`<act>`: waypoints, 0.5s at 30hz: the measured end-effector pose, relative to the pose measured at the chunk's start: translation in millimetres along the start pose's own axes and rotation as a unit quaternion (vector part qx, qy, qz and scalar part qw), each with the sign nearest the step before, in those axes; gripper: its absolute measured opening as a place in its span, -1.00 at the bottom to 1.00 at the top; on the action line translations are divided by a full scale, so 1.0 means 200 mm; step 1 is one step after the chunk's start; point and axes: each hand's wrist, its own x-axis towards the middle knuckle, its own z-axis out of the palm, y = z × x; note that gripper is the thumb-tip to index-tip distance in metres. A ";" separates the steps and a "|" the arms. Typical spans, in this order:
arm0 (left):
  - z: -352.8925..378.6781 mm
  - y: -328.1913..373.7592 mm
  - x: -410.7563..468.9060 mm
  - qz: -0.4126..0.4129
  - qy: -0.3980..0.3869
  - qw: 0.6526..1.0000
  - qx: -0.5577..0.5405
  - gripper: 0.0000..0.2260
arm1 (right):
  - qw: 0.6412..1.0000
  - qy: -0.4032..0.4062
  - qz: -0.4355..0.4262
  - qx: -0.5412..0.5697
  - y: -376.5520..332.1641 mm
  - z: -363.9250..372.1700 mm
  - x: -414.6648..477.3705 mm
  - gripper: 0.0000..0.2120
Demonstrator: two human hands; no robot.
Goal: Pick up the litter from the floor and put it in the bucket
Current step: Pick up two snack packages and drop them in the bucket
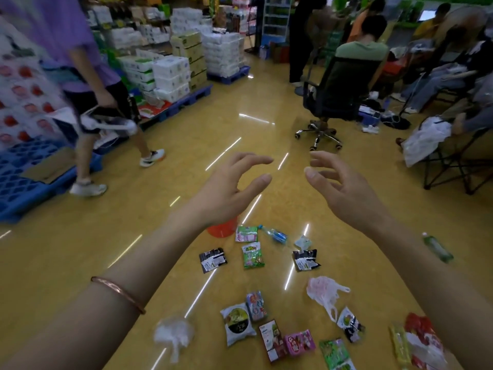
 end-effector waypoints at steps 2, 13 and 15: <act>0.06 0.01 0.07 -0.020 0.009 1.000 0.002 -0.68 | 1.000 -0.021 -0.003 0.004 0.08 -0.04 0.09 -0.47; 0.39 -0.44 0.16 -0.118 0.037 0.992 0.000 -0.69 | 0.993 -0.112 0.022 0.024 0.60 0.21 0.33 -0.49; 0.46 -0.55 0.14 -0.127 0.033 0.991 0.007 -0.67 | 0.992 -0.117 0.036 0.030 0.70 0.29 0.34 -0.50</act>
